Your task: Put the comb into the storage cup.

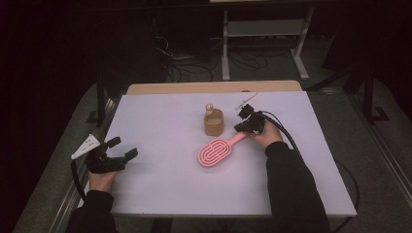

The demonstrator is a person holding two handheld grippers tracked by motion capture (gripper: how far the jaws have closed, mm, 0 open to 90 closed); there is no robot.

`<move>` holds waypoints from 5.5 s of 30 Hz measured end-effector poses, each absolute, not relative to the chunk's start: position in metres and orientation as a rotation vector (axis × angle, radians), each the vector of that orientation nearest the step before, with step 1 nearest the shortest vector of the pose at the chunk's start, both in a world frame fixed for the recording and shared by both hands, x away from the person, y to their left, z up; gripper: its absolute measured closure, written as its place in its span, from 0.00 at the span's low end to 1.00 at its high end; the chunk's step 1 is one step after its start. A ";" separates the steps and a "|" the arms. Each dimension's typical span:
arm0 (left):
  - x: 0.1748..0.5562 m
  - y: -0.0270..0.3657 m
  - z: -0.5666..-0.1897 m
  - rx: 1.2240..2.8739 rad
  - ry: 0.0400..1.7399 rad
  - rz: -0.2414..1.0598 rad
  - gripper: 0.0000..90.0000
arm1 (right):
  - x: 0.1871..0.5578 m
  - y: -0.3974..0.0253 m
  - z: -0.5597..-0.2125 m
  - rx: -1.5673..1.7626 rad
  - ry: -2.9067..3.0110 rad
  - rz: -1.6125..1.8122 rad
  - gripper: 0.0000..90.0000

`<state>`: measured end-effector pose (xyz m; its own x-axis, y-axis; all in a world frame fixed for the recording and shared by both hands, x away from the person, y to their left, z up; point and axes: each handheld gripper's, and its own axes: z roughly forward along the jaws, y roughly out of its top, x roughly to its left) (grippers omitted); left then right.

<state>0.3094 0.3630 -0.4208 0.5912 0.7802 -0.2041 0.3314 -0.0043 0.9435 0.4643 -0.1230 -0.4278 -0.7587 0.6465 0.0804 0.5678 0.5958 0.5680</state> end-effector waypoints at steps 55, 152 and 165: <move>0.310 0.362 -0.422 1.599 0.957 0.446 0.00 | 0.423 -0.138 -0.426 0.947 2.800 0.846 0.99; 0.310 0.362 -0.421 1.594 0.956 0.440 0.00 | 0.421 -0.087 -0.416 0.476 2.947 0.555 0.19; 0.310 0.362 -0.421 1.595 0.956 0.440 0.00 | 0.420 -0.084 -0.417 0.451 2.966 0.535 0.52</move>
